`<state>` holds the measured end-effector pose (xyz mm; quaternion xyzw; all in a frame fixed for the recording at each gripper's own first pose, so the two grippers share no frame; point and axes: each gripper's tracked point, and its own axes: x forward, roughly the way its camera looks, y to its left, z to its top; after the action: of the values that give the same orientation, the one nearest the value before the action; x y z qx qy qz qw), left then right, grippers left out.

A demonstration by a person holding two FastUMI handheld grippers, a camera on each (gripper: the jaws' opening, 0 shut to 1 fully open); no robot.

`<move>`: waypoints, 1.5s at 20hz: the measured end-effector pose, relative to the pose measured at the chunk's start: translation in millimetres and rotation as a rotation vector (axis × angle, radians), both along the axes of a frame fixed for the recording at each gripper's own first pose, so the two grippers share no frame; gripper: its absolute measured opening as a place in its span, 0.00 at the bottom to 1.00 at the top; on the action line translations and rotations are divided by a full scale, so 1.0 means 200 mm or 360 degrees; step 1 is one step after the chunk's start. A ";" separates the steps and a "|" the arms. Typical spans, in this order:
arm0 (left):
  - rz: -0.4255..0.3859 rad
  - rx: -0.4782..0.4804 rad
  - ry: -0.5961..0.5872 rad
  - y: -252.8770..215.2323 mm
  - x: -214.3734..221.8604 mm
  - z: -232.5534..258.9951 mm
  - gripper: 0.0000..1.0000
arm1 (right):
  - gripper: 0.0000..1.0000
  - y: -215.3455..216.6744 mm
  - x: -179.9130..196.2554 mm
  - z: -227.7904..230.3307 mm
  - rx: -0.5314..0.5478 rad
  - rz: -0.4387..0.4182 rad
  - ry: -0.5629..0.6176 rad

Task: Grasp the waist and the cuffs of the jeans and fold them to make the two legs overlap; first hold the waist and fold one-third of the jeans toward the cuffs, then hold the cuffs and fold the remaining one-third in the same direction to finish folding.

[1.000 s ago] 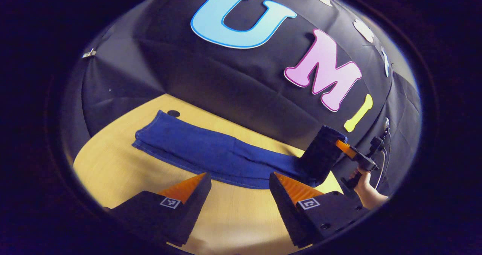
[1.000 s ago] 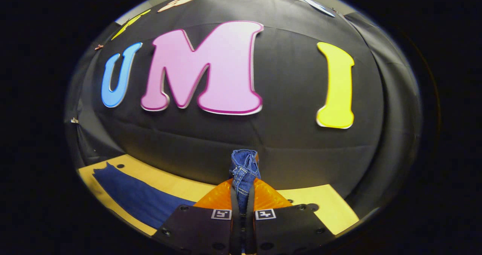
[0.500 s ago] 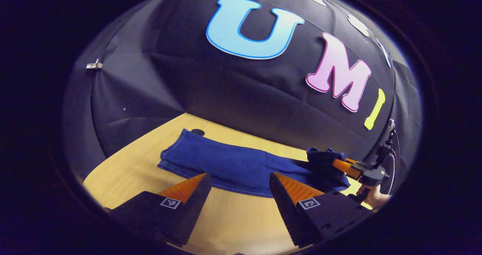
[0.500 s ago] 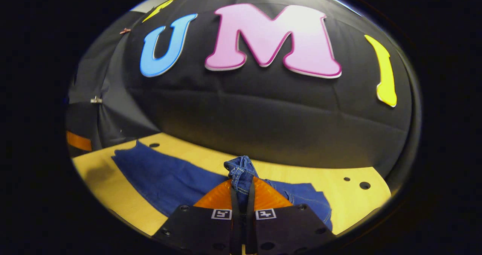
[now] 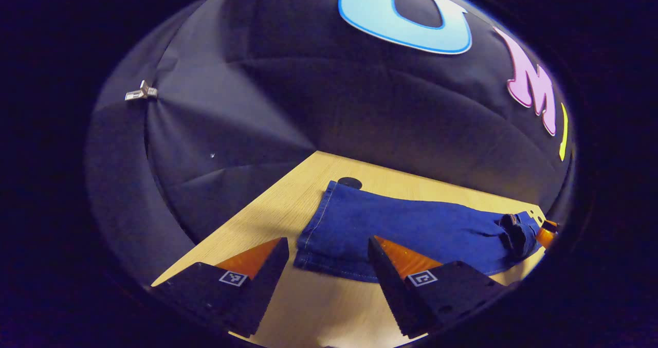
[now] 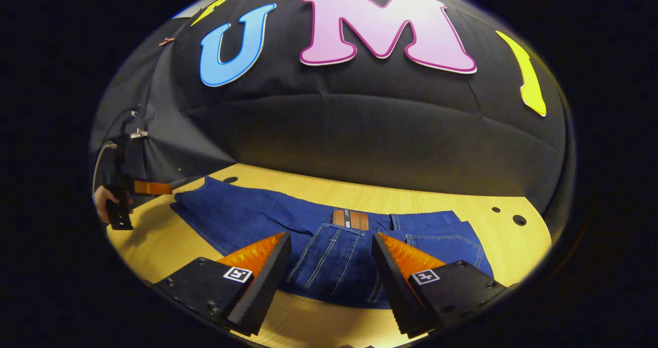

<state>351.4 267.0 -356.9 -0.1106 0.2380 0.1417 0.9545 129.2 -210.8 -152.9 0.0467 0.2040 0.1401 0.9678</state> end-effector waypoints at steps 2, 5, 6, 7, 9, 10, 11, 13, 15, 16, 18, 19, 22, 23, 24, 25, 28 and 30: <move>0.0074 -0.0084 0.0076 0.08 0.05 -0.09 0.97 | 0.95 -0.02 -0.03 0.05 0.0011 -0.0025 -0.0021; 0.0077 -0.0064 0.0206 0.08 0.07 -0.19 0.96 | 0.95 -0.04 -0.09 0.04 0.0027 -0.0046 0.0002; 0.0081 0.0002 0.0218 0.10 0.08 -0.20 0.95 | 0.95 -0.03 -0.11 0.00 0.0061 -0.0041 0.0060; 0.0071 0.0029 0.0234 0.10 0.09 -0.21 0.92 | 0.95 -0.03 -0.13 -0.04 0.0088 -0.0046 0.0129; 0.0049 0.0046 0.0270 0.06 0.10 -0.22 0.86 | 0.96 -0.05 -0.16 -0.11 0.0142 -0.0080 0.0222; 0.0012 0.0033 0.0282 0.02 0.11 -0.23 0.85 | 0.97 -0.07 -0.17 -0.12 0.0166 -0.0109 0.0242; -0.0001 0.0033 0.0300 0.00 0.10 -0.23 0.85 | 0.99 -0.08 -0.19 -0.13 0.0184 -0.0136 0.0256; -0.0032 0.0078 0.0324 0.00 0.10 -0.23 0.85 | 0.98 -0.09 -0.23 -0.19 0.0188 -0.0141 0.0332; -0.0017 -0.0077 0.0229 -0.06 0.13 -0.24 0.68 | 0.98 -0.10 -0.28 -0.24 0.0171 -0.0115 0.0381; 0.0025 -0.0166 0.0173 -0.08 0.14 -0.23 0.51 | 0.98 -0.11 -0.29 -0.24 0.0153 -0.0108 0.0390; 0.0044 -0.0254 0.0127 -0.09 0.15 -0.23 0.33 | 0.99 -0.12 -0.31 -0.23 0.0135 -0.0103 0.0379; 0.0035 -0.0262 0.0122 -0.10 0.17 -0.24 0.30 | 0.98 -0.11 -0.32 -0.23 0.0136 -0.0100 0.0374; -0.0014 -0.0317 0.0095 -0.11 0.17 -0.23 0.16 | 0.98 -0.10 -0.33 -0.24 0.0149 -0.0092 0.0385; -0.0004 -0.0358 0.0076 -0.10 0.17 -0.22 0.11 | 0.98 -0.11 -0.34 -0.24 0.0151 -0.0092 0.0392; 0.0012 -0.0372 0.0065 -0.10 0.17 -0.22 0.07 | 0.98 -0.11 -0.34 -0.24 0.0151 -0.0093 0.0399; 0.0040 -0.0373 0.0059 -0.09 0.17 -0.20 0.07 | 0.98 -0.12 -0.34 -0.23 0.0146 -0.0096 0.0394; 0.0022 -0.0362 -0.0032 -0.10 0.17 -0.08 0.06 | 0.98 -0.19 -0.32 -0.16 0.0112 -0.0129 0.0313; -0.0028 -0.0315 -0.0122 -0.12 0.16 0.09 0.06 | 0.98 -0.28 -0.30 -0.11 0.0085 -0.0170 0.0258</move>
<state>383.7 243.2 -339.0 -0.2076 0.2150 0.1047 0.9485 69.0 -266.7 -175.1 0.0946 0.2751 0.0896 0.9526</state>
